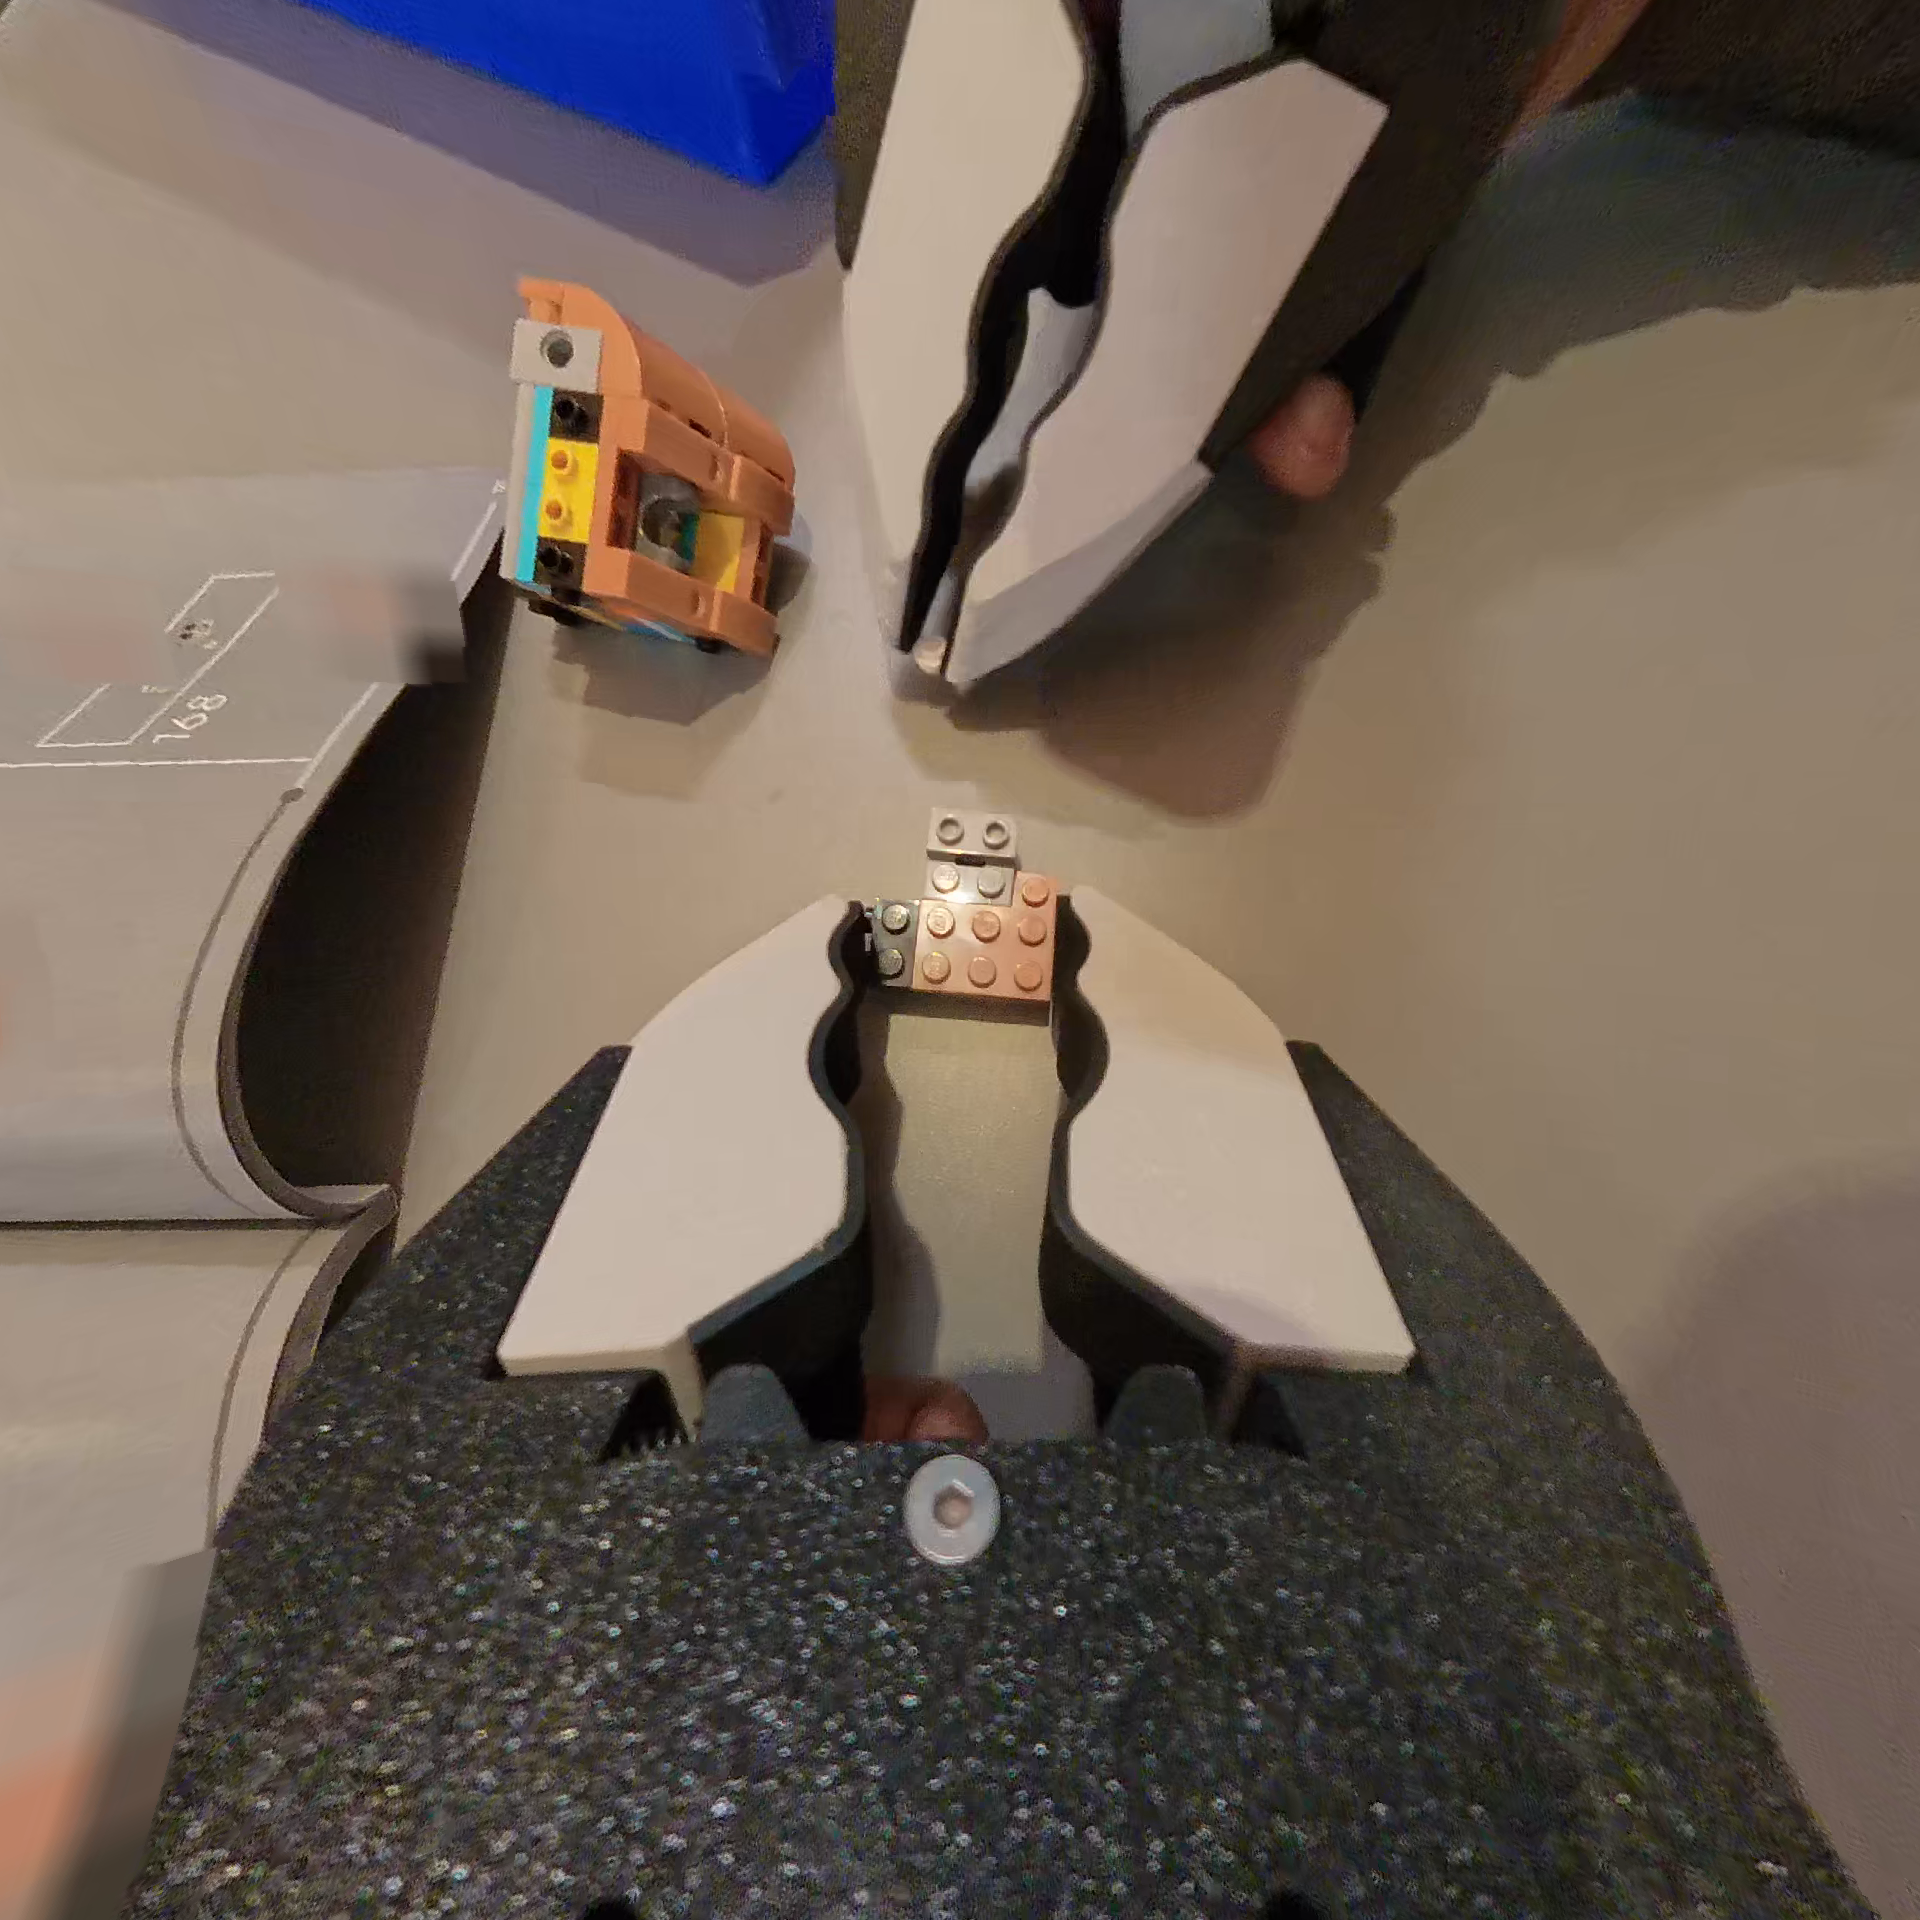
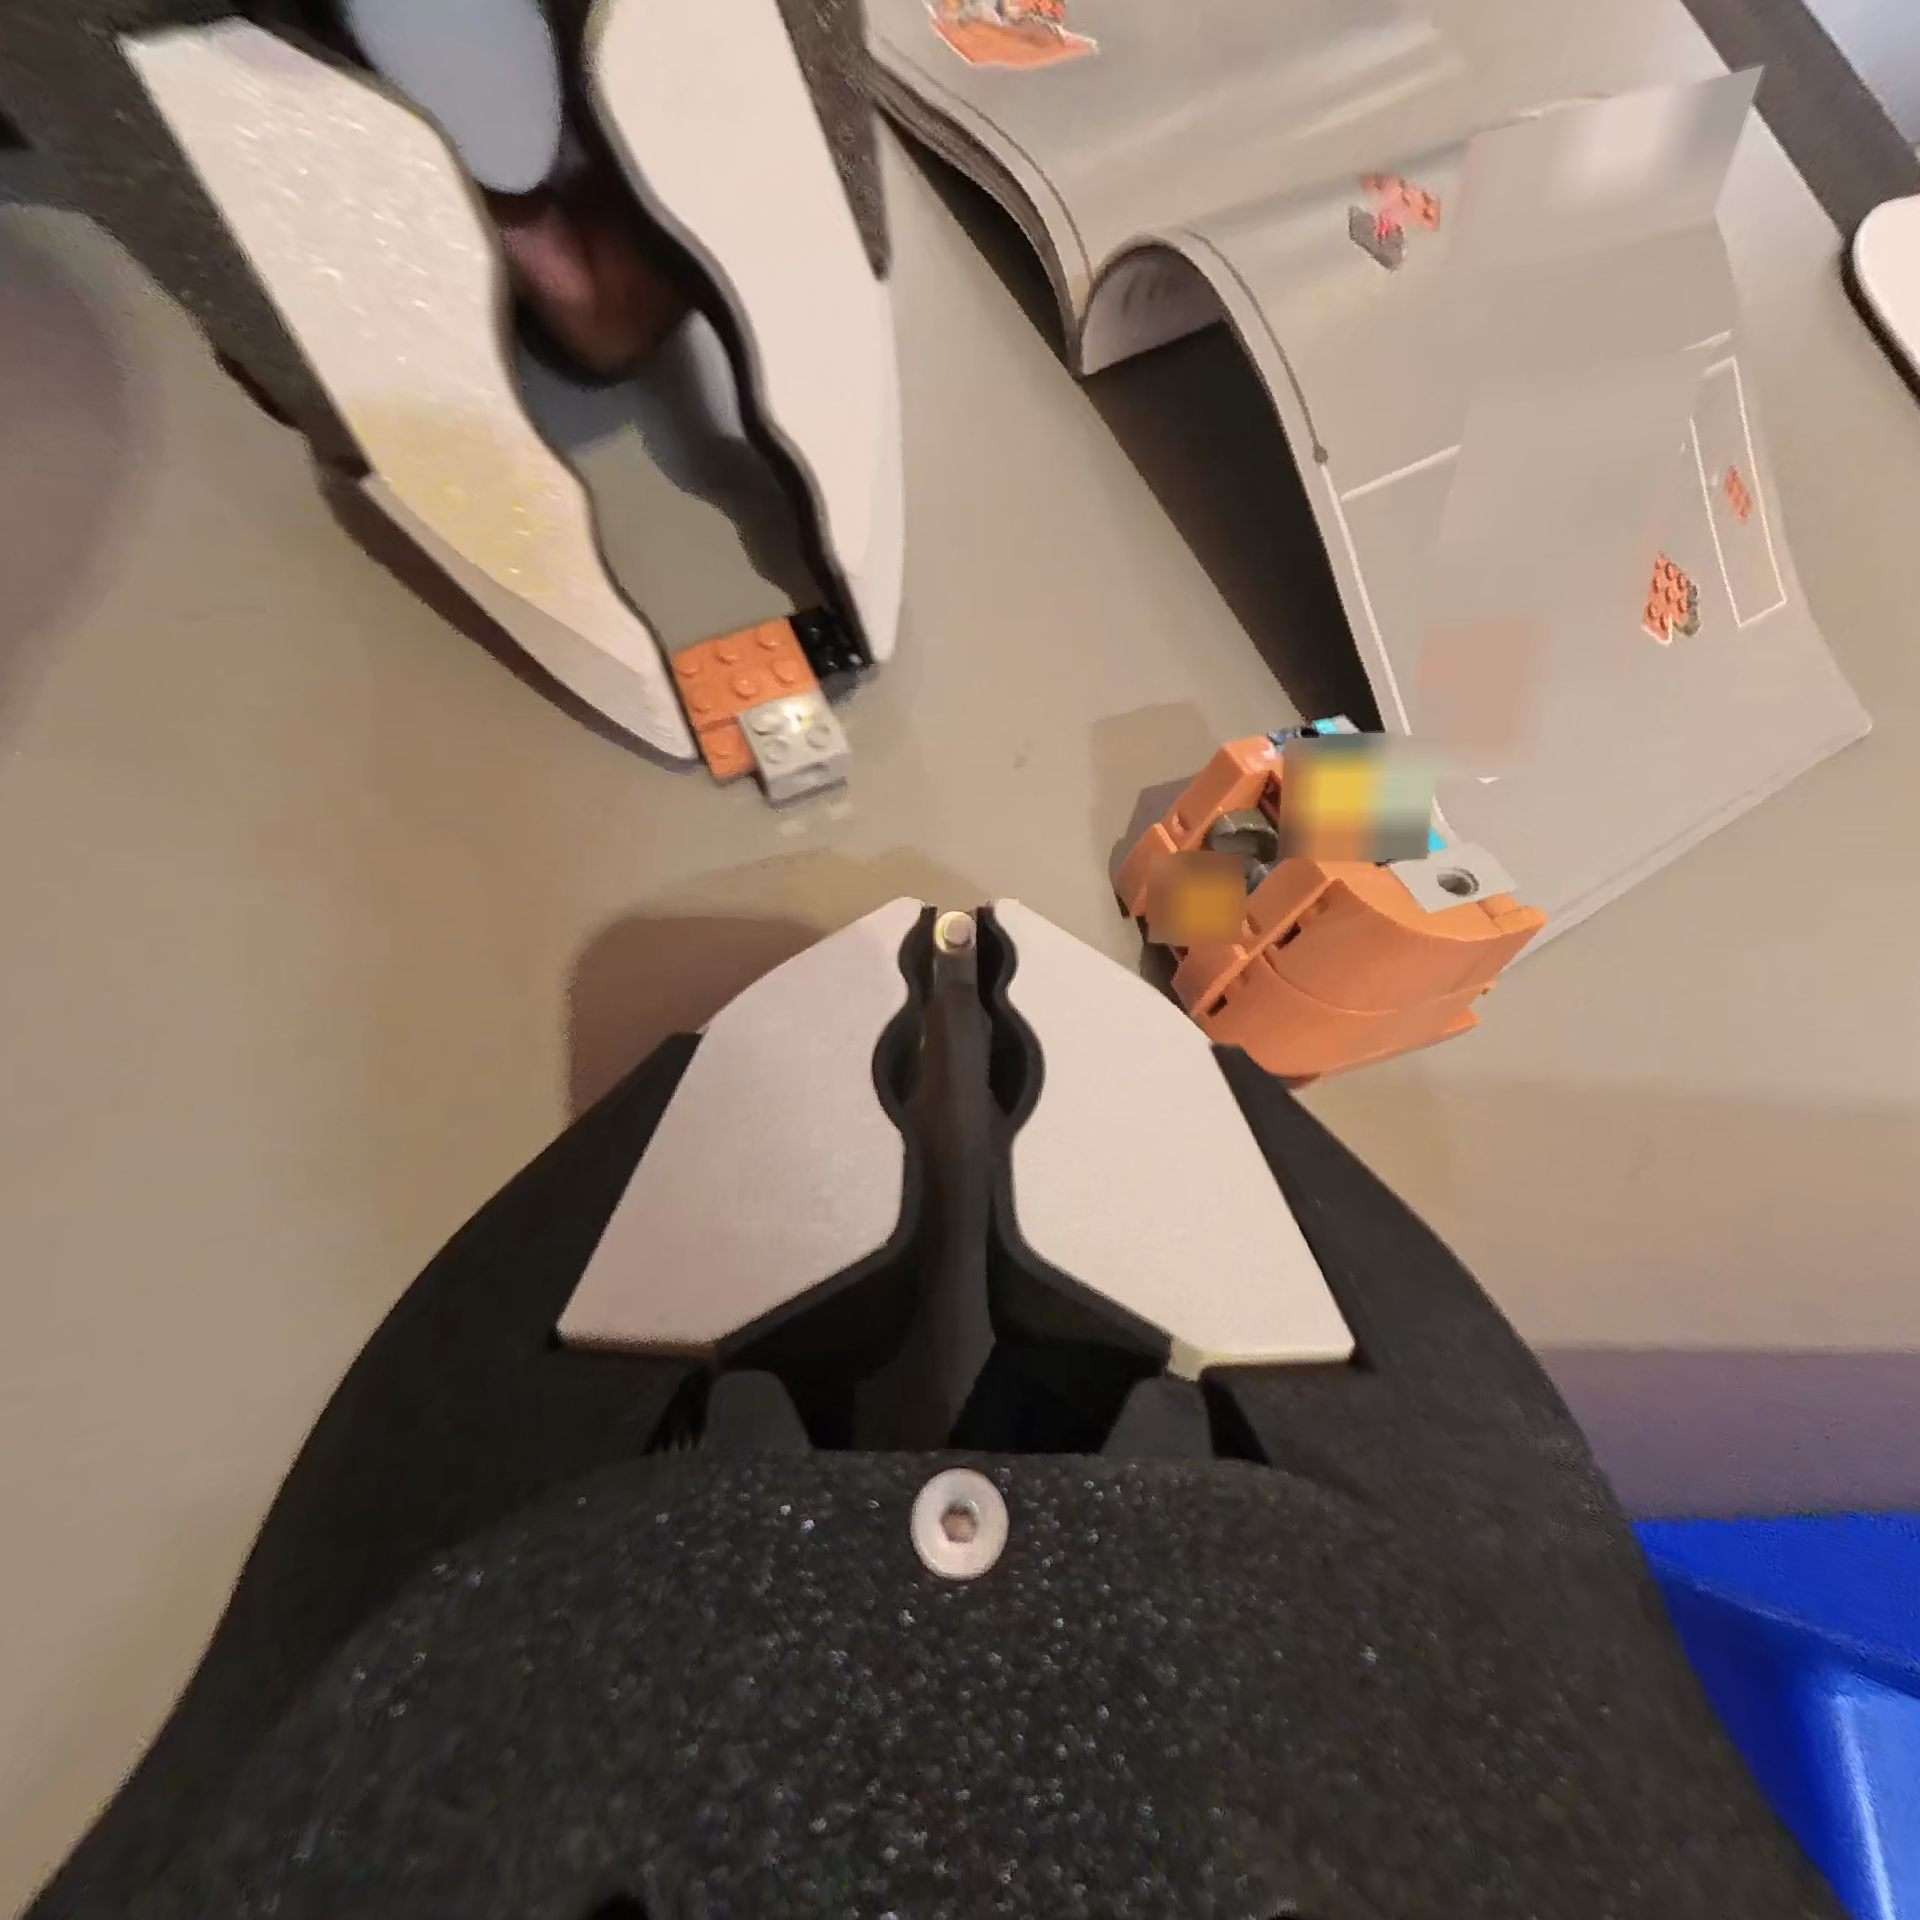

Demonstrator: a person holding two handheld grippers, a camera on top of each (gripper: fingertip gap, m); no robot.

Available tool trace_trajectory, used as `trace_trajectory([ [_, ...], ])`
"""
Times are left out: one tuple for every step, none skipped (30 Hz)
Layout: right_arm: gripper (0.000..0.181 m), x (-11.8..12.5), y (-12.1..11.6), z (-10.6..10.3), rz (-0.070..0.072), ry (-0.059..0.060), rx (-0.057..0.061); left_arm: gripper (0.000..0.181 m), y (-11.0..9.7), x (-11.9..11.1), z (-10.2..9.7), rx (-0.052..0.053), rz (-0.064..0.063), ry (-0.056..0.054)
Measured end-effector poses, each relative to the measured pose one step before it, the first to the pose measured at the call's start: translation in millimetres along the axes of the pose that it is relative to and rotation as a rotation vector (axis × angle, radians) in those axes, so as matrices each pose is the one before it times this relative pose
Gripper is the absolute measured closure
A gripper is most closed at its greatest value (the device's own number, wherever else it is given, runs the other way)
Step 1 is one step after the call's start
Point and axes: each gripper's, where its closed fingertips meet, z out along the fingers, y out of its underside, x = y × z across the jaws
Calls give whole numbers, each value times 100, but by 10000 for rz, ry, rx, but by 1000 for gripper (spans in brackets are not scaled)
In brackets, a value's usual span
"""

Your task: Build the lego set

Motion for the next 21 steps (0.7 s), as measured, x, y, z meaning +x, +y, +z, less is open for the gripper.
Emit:
trace_trajectory([
  [174,-394,-513,-210,-150,-126,349,146,-87,-27,53,20,-51,-53],
  [174,-452,-616,-223,-173,-134,397,146,-60,-50,51,4,-61,-67],
  [174,-505,-687,-216,-227,-139,422,146,-79,18,54,9,-73,-16],
  [174,-522,-727,-199,-287,-122,426,146,-103,82,34,33,-95,40],
  [174,-447,-692,-141,-331,-57,384,146,-115,60,10,44,-150,46],
  [174,-342,-603,-88,-364,17,303,146,-131,92,-9,67,-168,97],
  [174,-293,-488,-55,-382,33,217,146,-169,120,-45,102,-150,116],
  [174,-272,-354,-27,-372,20,142,147,-200,91,-76,140,-129,110],
  [174,-218,-235,-3,-330,26,91,147,-192,53,-99,142,-145,111],
  [174,-173,-142,15,-255,18,56,147,-162,128,-84,125,-153,174],
  [174,-152,-74,25,-162,-8,33,147,-159,194,-92,121,-136,209],
  [174,-107,-31,36,-83,-15,26,146,-136,184,-78,106,-109,197],
  [174,-93,-23,41,-42,-21,23,146,-97,168,-59,80,-66,157],
  [174,-83,-21,30,-39,-21,19,146,-47,168,-28,44,-25,139],
  [174,-77,-5,28,-44,-28,9,146,-14,144,-6,8,-2,104],
  [174,-101,34,32,-42,-38,-14,146,25,122,17,-17,35,70],
  [174,-69,77,26,-44,-16,-32,146,28,98,6,-19,63,39],
  [174,-33,103,3,-44,5,-42,146,52,28,22,-37,51,-4],
  [174,-31,119,0,-27,-6,-44,147,126,-76,43,-94,31,-77],
  [174,-40,97,-7,1,-21,-27,147,279,-138,99,-206,83,-149],
  [174,-46,84,-3,23,-32,-17,147,389,-142,128,-287,200,-202],
])
